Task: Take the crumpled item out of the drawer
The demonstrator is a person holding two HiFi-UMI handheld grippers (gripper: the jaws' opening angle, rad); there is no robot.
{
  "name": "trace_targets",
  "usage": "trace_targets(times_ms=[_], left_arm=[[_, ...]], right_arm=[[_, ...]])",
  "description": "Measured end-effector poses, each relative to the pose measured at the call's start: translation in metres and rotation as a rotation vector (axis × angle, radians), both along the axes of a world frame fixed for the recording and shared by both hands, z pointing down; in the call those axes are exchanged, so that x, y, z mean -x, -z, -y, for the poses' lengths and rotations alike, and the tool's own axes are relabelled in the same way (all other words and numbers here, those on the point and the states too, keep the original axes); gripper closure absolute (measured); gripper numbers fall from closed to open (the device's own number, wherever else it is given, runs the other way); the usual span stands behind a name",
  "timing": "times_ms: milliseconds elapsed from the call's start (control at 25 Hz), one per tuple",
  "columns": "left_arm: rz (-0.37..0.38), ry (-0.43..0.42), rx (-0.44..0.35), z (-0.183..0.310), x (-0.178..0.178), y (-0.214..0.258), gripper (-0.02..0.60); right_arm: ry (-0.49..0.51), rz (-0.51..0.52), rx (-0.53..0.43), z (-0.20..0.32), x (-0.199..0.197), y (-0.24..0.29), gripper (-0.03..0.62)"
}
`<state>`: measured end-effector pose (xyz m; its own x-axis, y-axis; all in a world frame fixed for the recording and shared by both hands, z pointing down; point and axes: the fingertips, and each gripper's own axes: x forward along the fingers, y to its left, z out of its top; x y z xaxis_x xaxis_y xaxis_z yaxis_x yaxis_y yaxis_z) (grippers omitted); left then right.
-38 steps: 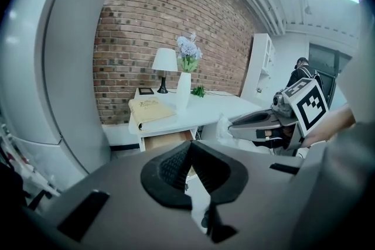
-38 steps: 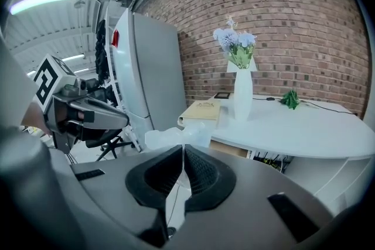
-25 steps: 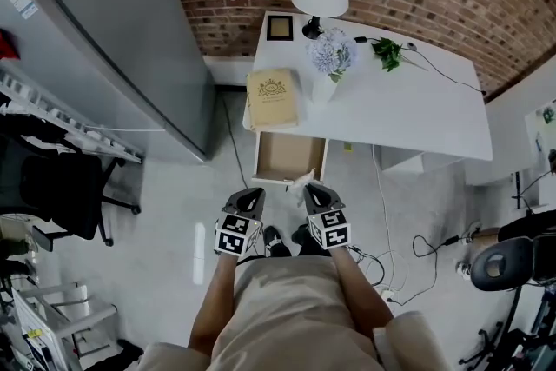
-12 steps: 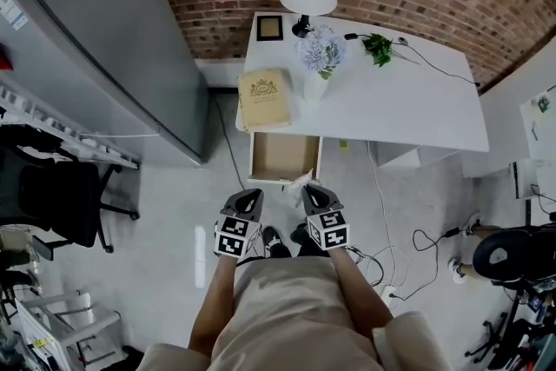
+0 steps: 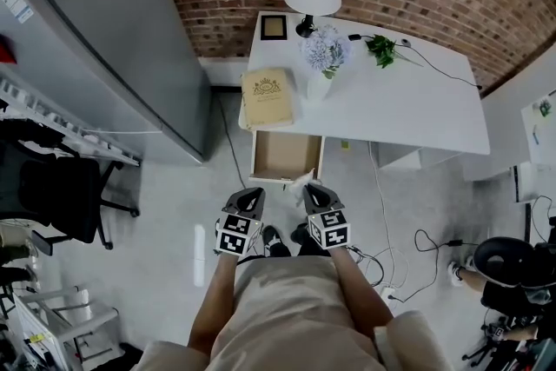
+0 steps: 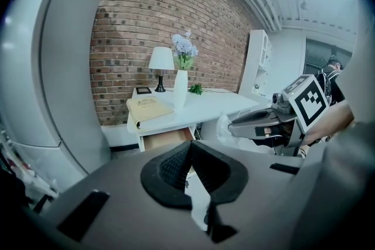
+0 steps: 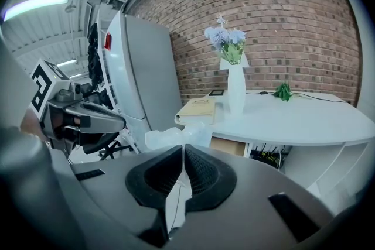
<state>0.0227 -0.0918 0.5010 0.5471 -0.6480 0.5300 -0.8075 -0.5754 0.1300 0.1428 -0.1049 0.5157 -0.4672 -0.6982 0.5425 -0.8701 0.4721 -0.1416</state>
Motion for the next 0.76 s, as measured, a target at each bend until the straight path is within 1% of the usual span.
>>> trace_targets(times_ms=[280, 600, 760], left_arm=[[-0.013, -0.005, -0.001, -0.0018, -0.0014, 0.0032, 0.566], [-0.013, -0.008, 0.007, -0.0041, -0.0012, 0.001, 0.566], [-0.009, -0.014, 0.01, -0.0055, -0.0067, -0.002, 0.566]], right_arm=[[0.022, -0.012, -0.005, -0.002, 0.006, 0.0012, 0.56], [0.019, -0.016, -0.006, -0.0037, 0.0024, 0.0016, 0.56], [0.015, -0.009, -0.01, 0.0013, -0.0009, 0.0027, 0.56]])
